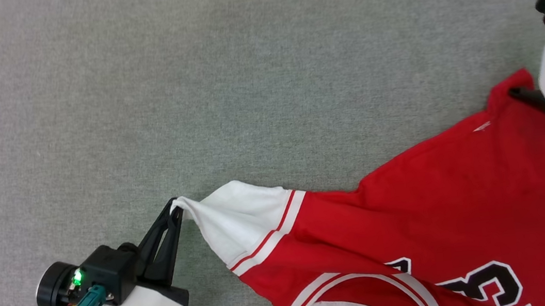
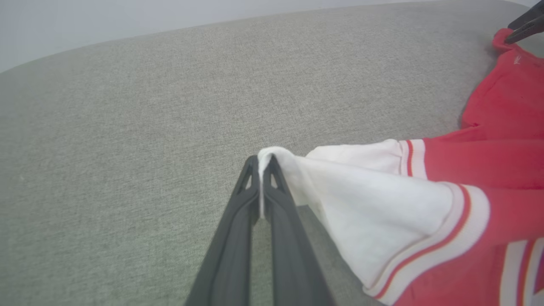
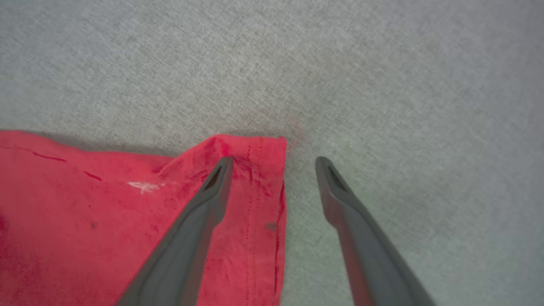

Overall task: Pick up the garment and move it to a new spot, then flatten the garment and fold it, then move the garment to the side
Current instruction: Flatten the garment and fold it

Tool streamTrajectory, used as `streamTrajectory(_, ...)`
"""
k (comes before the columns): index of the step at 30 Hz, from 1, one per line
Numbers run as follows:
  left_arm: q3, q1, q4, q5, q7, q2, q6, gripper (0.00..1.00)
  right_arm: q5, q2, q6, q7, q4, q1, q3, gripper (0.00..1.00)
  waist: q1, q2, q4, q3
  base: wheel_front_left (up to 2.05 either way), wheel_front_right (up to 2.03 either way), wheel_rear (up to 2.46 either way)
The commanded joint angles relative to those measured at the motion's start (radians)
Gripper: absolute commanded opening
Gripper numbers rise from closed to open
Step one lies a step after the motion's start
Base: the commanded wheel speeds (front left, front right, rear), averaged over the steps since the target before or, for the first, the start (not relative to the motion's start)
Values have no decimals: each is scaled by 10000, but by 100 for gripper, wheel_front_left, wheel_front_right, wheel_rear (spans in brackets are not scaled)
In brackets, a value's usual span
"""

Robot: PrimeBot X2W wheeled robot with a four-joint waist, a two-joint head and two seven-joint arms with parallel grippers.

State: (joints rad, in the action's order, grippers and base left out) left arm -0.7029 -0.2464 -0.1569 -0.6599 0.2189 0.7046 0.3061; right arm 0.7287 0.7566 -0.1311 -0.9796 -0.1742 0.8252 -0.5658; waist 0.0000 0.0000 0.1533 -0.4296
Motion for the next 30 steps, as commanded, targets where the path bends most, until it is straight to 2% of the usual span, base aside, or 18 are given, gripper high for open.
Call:
streamTrajectory(1,-18,-201,32,71,16,-86,-55,0,-92,-254,6,126,-417,210,-172,100,0,0,153,-280,0,0,0)
streamTrajectory(4,-38,-322,104,114,37,-154,-89,0,-25,-516,4,215,-951,128,-675,100,0,0,203,-433,0,0,0)
streamTrajectory(8,-87,-424,231,117,57,-253,-128,0,167,-470,-11,68,-1341,-367,-1742,100,0,0,218,-490,0,0,0)
streamTrajectory(9,-90,-434,263,107,63,-263,-136,0,231,-439,-11,157,-1384,-367,-1859,43,0,0,202,-468,0,0,0)
streamTrajectory(10,-96,-426,311,86,66,-265,-147,0,323,-429,-11,290,-1425,-330,-1877,0,0,0,175,-417,0,0,0)
streamTrajectory(16,-39,-404,563,-2,76,-135,-227,0,580,-243,7,1311,-1381,235,-1872,0,0,0,-61,189,0,0,0)
streamTrajectory(22,69,-665,676,76,-73,249,-389,0,985,-10,7,2867,-1024,751,-2073,0,0,0,-440,1220,0,0,0)
streamTrajectory(26,268,-1449,341,261,-444,596,-514,0,1279,152,7,3961,-859,1119,-2114,0,0,0,-723,1804,0,0,0)
streamTrajectory(30,511,-2520,126,387,-835,741,-765,0,1074,189,7,4903,-761,1576,-2050,0,0,0,-903,1908,0,0,0)
